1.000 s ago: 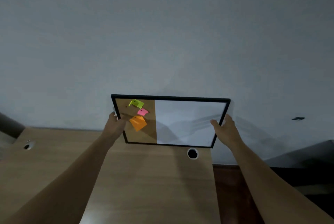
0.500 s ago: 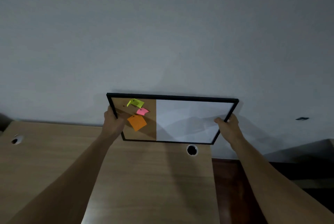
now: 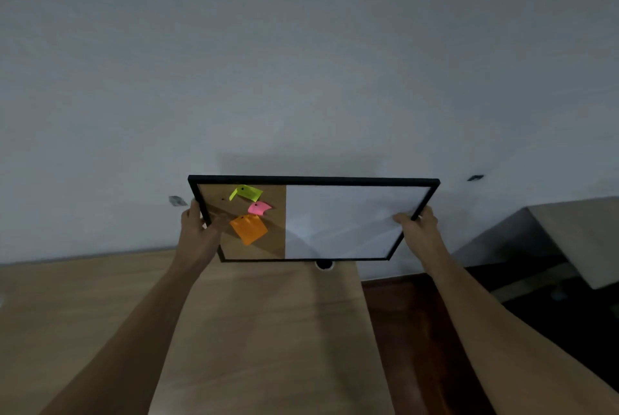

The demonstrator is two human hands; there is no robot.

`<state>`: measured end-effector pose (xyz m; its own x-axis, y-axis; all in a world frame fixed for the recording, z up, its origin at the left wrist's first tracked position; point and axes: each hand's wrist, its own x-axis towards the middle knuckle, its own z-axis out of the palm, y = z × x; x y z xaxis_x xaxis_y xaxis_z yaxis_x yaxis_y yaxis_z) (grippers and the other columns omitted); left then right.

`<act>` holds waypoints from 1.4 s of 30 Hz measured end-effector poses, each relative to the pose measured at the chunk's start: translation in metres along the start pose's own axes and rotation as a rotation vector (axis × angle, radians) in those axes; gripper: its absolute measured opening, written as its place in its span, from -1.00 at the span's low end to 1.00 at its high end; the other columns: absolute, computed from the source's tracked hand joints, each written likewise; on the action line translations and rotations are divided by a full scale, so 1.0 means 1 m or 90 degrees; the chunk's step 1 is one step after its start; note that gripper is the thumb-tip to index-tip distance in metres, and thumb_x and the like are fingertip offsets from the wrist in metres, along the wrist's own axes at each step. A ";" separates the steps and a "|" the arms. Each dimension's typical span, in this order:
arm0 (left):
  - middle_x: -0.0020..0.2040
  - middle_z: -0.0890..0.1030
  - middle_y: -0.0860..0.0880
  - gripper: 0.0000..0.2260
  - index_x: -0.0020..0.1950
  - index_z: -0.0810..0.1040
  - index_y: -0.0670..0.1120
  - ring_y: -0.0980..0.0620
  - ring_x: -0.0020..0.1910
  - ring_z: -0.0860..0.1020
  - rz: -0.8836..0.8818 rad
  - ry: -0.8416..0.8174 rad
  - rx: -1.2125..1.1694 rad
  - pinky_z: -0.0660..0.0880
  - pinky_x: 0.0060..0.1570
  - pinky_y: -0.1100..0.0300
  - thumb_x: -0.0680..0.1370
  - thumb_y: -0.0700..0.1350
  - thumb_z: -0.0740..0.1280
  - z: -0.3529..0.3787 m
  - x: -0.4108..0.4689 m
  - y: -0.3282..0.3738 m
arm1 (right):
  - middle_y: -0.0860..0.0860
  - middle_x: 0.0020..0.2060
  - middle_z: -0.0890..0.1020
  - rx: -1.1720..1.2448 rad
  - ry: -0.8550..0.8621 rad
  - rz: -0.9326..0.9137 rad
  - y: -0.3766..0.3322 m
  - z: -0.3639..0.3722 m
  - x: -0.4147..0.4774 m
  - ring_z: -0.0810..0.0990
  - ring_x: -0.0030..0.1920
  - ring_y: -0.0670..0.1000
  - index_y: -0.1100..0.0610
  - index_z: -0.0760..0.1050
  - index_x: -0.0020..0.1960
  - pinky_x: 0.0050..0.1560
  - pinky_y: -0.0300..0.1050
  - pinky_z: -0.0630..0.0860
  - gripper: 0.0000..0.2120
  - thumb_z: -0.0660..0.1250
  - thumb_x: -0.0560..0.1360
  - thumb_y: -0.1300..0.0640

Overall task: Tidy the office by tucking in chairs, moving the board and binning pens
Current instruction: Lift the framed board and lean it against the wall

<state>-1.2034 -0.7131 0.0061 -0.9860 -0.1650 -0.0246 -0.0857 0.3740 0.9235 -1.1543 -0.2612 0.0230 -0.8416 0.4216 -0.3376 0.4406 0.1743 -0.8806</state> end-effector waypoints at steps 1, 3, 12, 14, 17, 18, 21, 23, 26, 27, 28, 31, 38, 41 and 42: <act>0.30 0.62 -0.04 -0.64 0.39 0.53 0.24 -0.05 0.32 0.59 0.000 -0.009 0.000 0.56 0.33 -0.23 0.59 0.03 0.38 0.006 -0.001 0.001 | 0.09 0.41 0.50 0.005 0.016 0.002 0.008 -0.013 -0.003 0.61 0.30 0.16 -0.06 0.36 0.43 0.43 0.26 0.55 -0.29 0.47 0.36 -0.23; 0.37 0.56 -0.04 -0.57 0.44 0.46 0.31 -0.08 0.39 0.54 0.006 -0.038 0.002 0.52 0.39 -0.24 0.58 0.08 0.35 0.020 -0.005 0.006 | 0.06 0.43 0.51 0.017 0.043 0.003 0.030 -0.038 -0.007 0.60 0.32 0.16 -0.07 0.37 0.48 0.44 0.28 0.55 -0.21 0.47 0.32 -0.31; 0.42 0.51 -0.07 -0.55 0.51 0.42 0.29 -0.09 0.30 0.64 0.065 -0.106 -0.005 0.55 0.38 -0.24 0.62 0.02 0.28 0.103 -0.048 0.055 | 0.03 0.43 0.54 0.061 0.111 -0.005 0.051 -0.150 -0.066 0.59 0.37 0.11 -0.11 0.41 0.44 0.50 0.25 0.51 -0.30 0.46 0.37 -0.29; 0.43 0.49 -0.08 -0.57 0.51 0.43 0.27 -0.09 0.31 0.63 0.077 -0.104 -0.010 0.54 0.39 -0.20 0.64 0.00 0.29 0.125 -0.061 0.068 | 0.02 0.45 0.53 0.072 0.110 -0.013 0.059 -0.177 -0.062 0.58 0.39 0.09 -0.14 0.41 0.46 0.52 0.25 0.49 -0.33 0.47 0.40 -0.27; 0.45 0.49 -0.07 -0.55 0.54 0.40 0.29 -0.10 0.33 0.63 0.089 -0.100 -0.010 0.55 0.38 -0.22 0.65 0.01 0.27 0.158 -0.079 0.081 | 0.03 0.47 0.54 0.075 0.109 -0.036 0.063 -0.219 -0.052 0.59 0.39 0.09 -0.08 0.42 0.51 0.54 0.24 0.48 -0.36 0.47 0.48 -0.19; 0.45 0.49 -0.07 -0.54 0.55 0.39 0.29 -0.10 0.34 0.62 0.093 -0.098 -0.008 0.56 0.37 -0.22 0.65 0.01 0.27 0.170 -0.085 0.085 | 0.03 0.48 0.53 0.075 0.107 -0.040 0.066 -0.235 -0.045 0.58 0.40 0.09 -0.07 0.42 0.52 0.54 0.24 0.48 -0.36 0.47 0.49 -0.18; 0.45 0.51 -0.07 -0.52 0.55 0.39 0.30 -0.09 0.34 0.62 0.100 -0.078 -0.007 0.58 0.33 -0.16 0.63 0.04 0.27 0.213 -0.104 0.102 | 0.02 0.51 0.50 0.083 0.095 -0.050 0.073 -0.283 -0.029 0.58 0.38 0.07 -0.03 0.39 0.58 0.45 0.13 0.51 -0.40 0.45 0.61 -0.11; 0.46 0.51 -0.06 -0.55 0.56 0.40 0.27 -0.11 0.33 0.62 0.109 -0.065 0.002 0.55 0.27 -0.04 0.67 -0.02 0.26 0.243 -0.120 0.117 | 0.00 0.45 0.54 0.086 0.086 -0.064 0.078 -0.318 -0.018 0.61 0.22 -0.01 0.02 0.38 0.61 0.21 -0.08 0.54 -0.45 0.41 0.68 -0.04; 0.46 0.50 -0.09 -0.54 0.60 0.37 0.19 -0.12 0.30 0.60 0.119 -0.026 0.035 0.52 0.28 -0.03 0.72 -0.13 0.23 0.284 -0.140 0.136 | -0.03 0.35 0.57 0.108 0.067 -0.083 0.085 -0.367 -0.004 0.59 0.15 -0.04 0.02 0.36 0.62 0.04 -0.19 0.51 -0.49 0.38 0.71 0.02; 0.45 0.50 -0.10 -0.54 0.60 0.37 0.18 -0.14 0.30 0.59 0.126 -0.011 0.050 0.51 0.33 -0.07 0.73 -0.15 0.23 0.295 -0.147 0.143 | -0.02 0.34 0.58 0.123 0.063 -0.086 0.085 -0.381 -0.003 0.59 0.18 -0.02 0.00 0.37 0.60 0.10 -0.16 0.51 -0.52 0.38 0.72 0.04; 0.44 0.51 -0.11 -0.56 0.60 0.39 0.18 -0.15 0.31 0.58 0.133 0.005 0.065 0.50 0.38 -0.10 0.74 -0.14 0.23 0.306 -0.153 0.152 | -0.01 0.33 0.59 0.133 0.063 -0.093 0.085 -0.396 -0.001 0.60 0.17 -0.03 -0.03 0.38 0.56 0.13 -0.14 0.51 -0.56 0.38 0.72 0.05; 0.44 0.55 -0.13 -0.60 0.62 0.42 0.07 -0.20 0.30 0.57 0.145 0.041 0.113 0.42 0.31 0.02 0.76 -0.07 0.23 0.336 -0.167 0.181 | -0.03 0.34 0.59 0.155 0.069 -0.108 0.091 -0.437 0.010 0.63 0.20 -0.07 -0.04 0.39 0.54 0.14 -0.16 0.53 -0.57 0.39 0.71 0.04; 0.24 0.69 -0.08 -0.71 0.46 0.61 0.05 -0.08 0.16 0.62 0.170 0.031 0.072 0.48 0.24 0.03 0.74 -0.05 0.30 0.406 -0.160 0.213 | -0.27 0.16 0.61 0.187 0.114 -0.127 0.100 -0.507 0.039 0.64 0.09 -0.33 -0.04 0.45 0.48 -0.05 -0.45 0.58 -0.55 0.42 0.68 -0.18; 0.12 0.71 -0.05 -0.80 0.31 0.66 0.08 -0.17 0.10 0.70 0.148 0.001 0.055 0.59 0.23 -0.11 0.72 -0.01 0.32 0.443 -0.147 0.215 | -0.17 0.37 0.65 0.188 0.142 -0.136 0.110 -0.532 0.068 0.65 0.32 -0.21 -0.10 0.51 0.52 0.40 -0.07 0.59 -0.26 0.42 0.50 -0.52; 0.08 0.71 -0.04 -0.84 0.26 0.65 0.09 -0.18 0.08 0.71 0.143 -0.014 0.050 0.62 0.21 -0.16 0.71 -0.02 0.34 0.457 -0.141 0.216 | -0.14 0.46 0.60 0.184 0.154 -0.132 0.114 -0.541 0.080 0.59 0.45 -0.12 -0.14 0.48 0.57 0.51 0.08 0.52 -0.13 0.40 0.43 -0.61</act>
<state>-1.1481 -0.1919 0.0336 -0.9844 -0.0503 0.1686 0.1256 0.4697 0.8739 -1.0024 0.2736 0.0756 -0.7901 0.6068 -0.0870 0.1356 0.0347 -0.9902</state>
